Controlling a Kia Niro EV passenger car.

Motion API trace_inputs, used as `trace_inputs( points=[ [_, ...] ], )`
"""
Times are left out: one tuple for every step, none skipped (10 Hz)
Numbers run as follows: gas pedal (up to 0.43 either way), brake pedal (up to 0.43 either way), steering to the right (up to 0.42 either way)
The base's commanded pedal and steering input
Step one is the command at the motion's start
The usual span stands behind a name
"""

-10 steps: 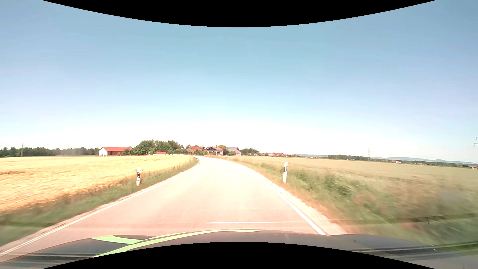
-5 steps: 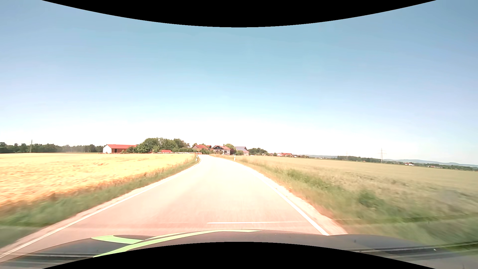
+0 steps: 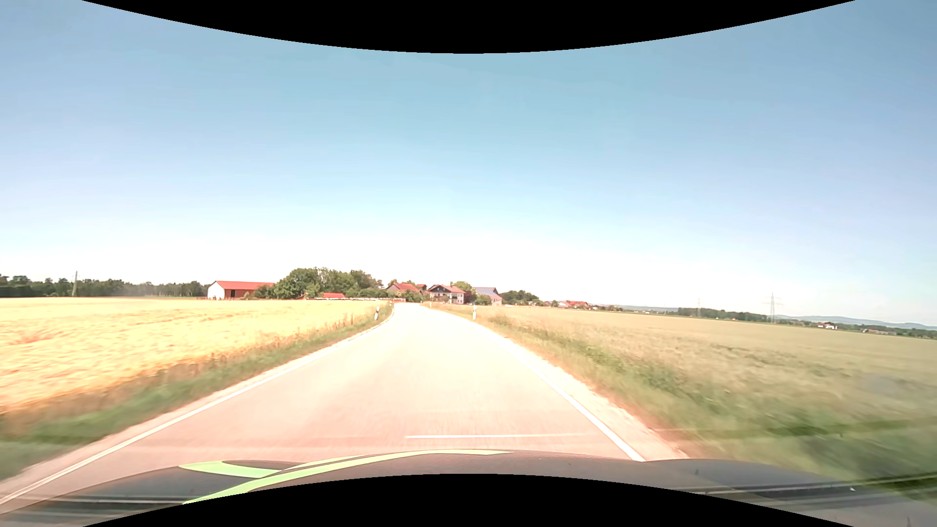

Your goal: Follow the waypoints while adhering to traffic rules and regulations

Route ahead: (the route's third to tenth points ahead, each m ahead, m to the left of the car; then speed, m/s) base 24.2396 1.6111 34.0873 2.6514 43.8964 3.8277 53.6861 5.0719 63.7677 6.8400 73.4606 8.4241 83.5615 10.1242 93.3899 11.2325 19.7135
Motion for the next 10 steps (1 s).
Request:
trace_inputs(
  points=[
    [0.118, 0.0, -0.016],
    [0.118, 0.0, -0.017],
    [0.118, 0.0, -0.017],
    [0.118, 0.0, -0.017],
    [0.118, 0.0, -0.017],
    [0.118, 0.0, -0.018],
    [0.118, 0.0, -0.019],
    [0.118, 0.0, -0.02],
    [0.118, 0.0, -0.021],
    [0.118, 0.0, -0.021]
  ],
)
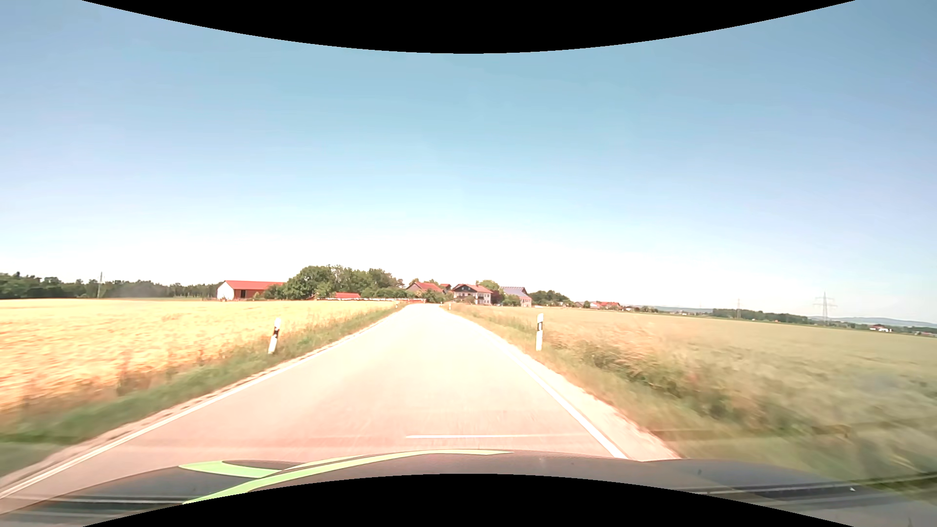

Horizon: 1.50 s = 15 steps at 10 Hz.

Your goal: Follow the waypoints while adhering to traffic rules and regulations

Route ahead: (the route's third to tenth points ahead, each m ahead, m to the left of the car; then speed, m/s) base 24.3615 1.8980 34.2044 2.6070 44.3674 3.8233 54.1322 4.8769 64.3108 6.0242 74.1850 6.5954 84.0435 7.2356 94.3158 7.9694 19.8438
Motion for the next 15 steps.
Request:
trace_inputs(
  points=[
    [0.118, 0.0, -0.022],
    [0.118, 0.0, -0.022],
    [0.118, 0.0, -0.022],
    [0.118, 0.0, -0.021],
    [0.118, 0.0, -0.021],
    [0.118, 0.0, -0.02],
    [0.118, 0.0, -0.019],
    [0.118, 0.0, -0.018],
    [0.118, 0.0, -0.016],
    [0.118, 0.0, -0.013],
    [0.11, 0.0, -0.011],
    [0.11, 0.0, -0.009],
    [0.098, 0.0, -0.008],
    [0.098, 0.0, -0.008],
    [0.087, 0.0, -0.006]
  ],
)
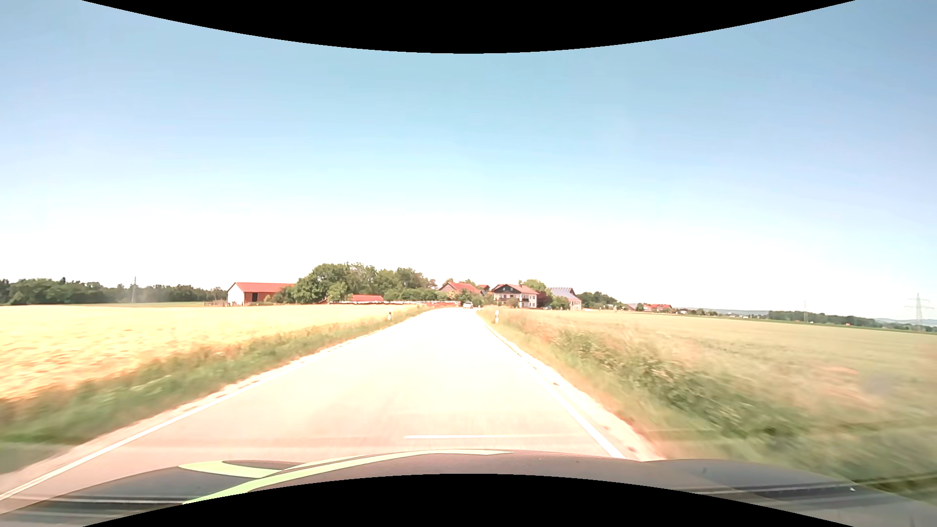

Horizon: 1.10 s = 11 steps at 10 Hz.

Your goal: Follow the waypoints while adhering to traffic rules and regulations

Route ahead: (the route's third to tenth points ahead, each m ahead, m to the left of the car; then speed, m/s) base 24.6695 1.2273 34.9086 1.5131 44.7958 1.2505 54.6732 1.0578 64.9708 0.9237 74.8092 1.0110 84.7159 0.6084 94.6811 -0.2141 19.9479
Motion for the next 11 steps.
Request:
trace_inputs(
  points=[
    [0.087, 0.0, -0.005],
    [0.087, 0.0, -0.003],
    [0.079, 0.0, -0.001],
    [0.079, 0.0, 0.001],
    [0.079, 0.0, 0.001],
    [0.079, 0.0, 0.001],
    [0.079, 0.0, 0.002],
    [0.079, 0.0, 0.003],
    [0.079, 0.0, 0.004],
    [0.079, 0.0, 0.006],
    [0.079, 0.0, 0.007]
  ],
)
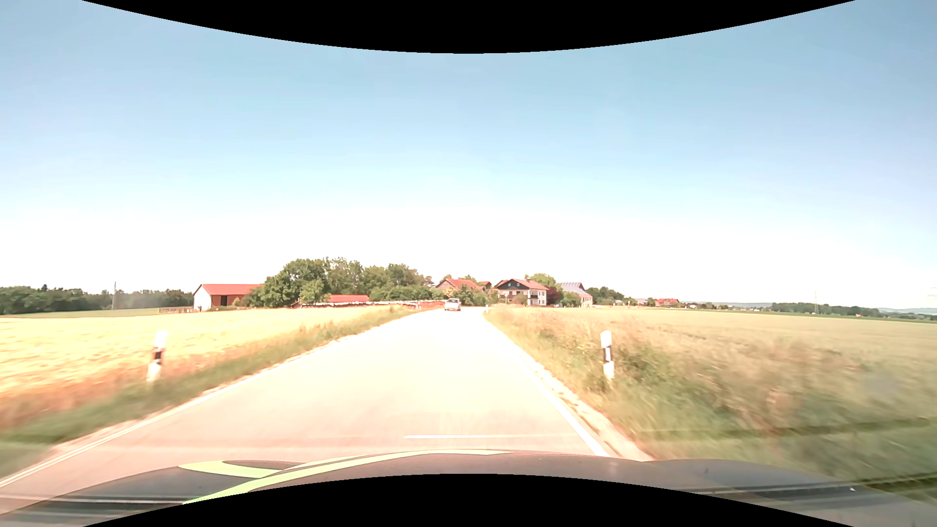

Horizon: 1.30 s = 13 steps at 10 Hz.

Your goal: Follow the waypoints while adhering to traffic rules and regulations

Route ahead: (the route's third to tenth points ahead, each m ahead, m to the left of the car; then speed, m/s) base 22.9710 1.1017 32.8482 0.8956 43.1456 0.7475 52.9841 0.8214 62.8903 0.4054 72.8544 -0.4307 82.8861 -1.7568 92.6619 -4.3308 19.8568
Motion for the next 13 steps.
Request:
trace_inputs(
  points=[
    [0.079, 0.0, 0.006],
    [0.079, 0.0, 0.004],
    [0.079, 0.0, 0.002],
    [0.079, 0.0, 0.0],
    [0.079, 0.0, -0.001],
    [0.079, 0.0, -0.001],
    [0.079, 0.0, 0.0],
    [0.079, 0.0, 0.0],
    [0.079, 0.0, -0.001],
    [0.079, 0.0, -0.001],
    [0.079, 0.0, -0.003],
    [0.087, 0.0, -0.004],
    [0.087, 0.0, -0.004]
  ],
)
